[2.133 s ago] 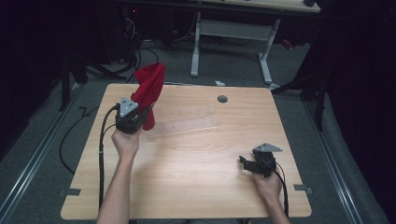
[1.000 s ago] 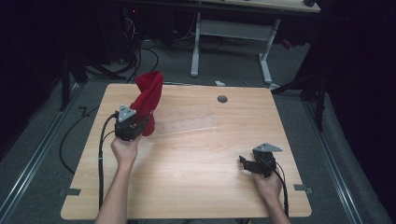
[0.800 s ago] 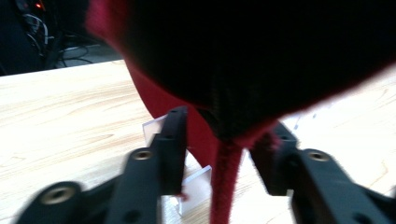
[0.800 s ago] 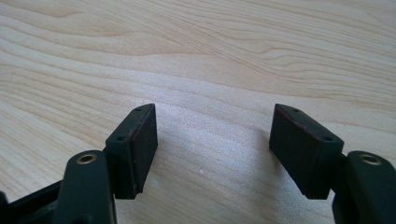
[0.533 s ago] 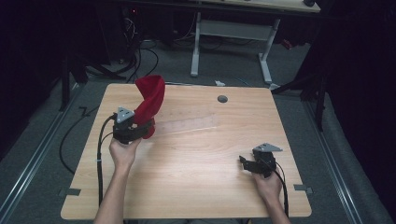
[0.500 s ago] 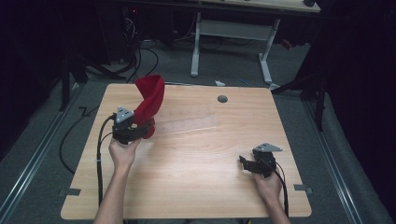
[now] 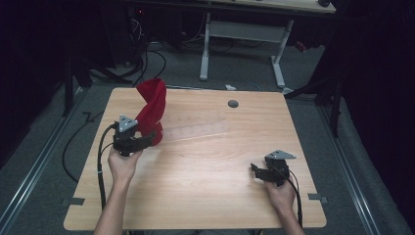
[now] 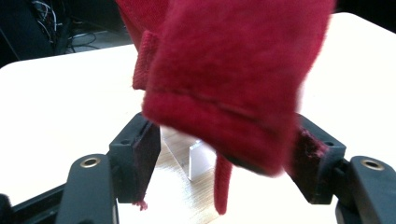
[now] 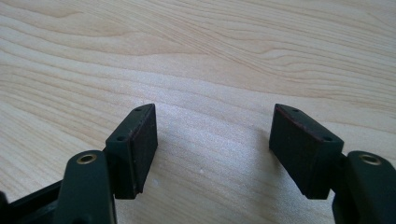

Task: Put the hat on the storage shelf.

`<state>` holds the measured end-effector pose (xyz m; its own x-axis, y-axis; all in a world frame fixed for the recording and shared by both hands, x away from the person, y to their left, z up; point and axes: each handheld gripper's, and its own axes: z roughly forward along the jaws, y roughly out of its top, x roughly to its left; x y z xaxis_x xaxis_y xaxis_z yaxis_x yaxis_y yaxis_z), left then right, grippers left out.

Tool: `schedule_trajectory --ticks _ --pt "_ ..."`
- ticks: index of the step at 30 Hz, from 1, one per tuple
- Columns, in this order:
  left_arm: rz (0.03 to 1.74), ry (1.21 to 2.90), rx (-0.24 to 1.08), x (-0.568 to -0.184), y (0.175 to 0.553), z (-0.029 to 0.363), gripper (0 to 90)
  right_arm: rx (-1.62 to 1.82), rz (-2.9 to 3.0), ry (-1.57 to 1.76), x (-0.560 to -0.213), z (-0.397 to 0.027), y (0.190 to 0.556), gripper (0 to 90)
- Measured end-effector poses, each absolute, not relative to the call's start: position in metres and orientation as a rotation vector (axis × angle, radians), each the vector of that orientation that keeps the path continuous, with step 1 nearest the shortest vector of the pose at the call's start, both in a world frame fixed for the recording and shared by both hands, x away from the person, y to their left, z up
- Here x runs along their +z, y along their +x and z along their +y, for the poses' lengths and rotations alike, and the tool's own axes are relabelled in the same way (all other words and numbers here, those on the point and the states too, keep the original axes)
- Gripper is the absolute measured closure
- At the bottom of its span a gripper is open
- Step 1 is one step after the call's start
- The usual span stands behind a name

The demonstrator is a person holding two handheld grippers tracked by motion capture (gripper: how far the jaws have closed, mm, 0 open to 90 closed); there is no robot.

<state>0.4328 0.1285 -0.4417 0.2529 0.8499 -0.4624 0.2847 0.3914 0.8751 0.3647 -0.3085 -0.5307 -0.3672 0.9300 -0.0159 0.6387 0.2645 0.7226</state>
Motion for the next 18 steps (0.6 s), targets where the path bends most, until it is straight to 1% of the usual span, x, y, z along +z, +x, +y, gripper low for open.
schedule_trajectory --ticks 5,11,18 --pt "1.293 1.175 0.547 -0.438 0.425 0.129 34.9 0.884 2.100 1.418 -0.531 -0.309 0.365 32.5" --pt "1.303 1.152 0.546 -0.434 0.414 0.135 37.0 0.884 2.101 1.418 -0.531 -0.309 0.365 32.5" --pt "1.303 1.141 0.540 -0.434 0.398 0.144 36.3 0.884 2.101 1.420 -0.531 -0.309 0.365 32.6"
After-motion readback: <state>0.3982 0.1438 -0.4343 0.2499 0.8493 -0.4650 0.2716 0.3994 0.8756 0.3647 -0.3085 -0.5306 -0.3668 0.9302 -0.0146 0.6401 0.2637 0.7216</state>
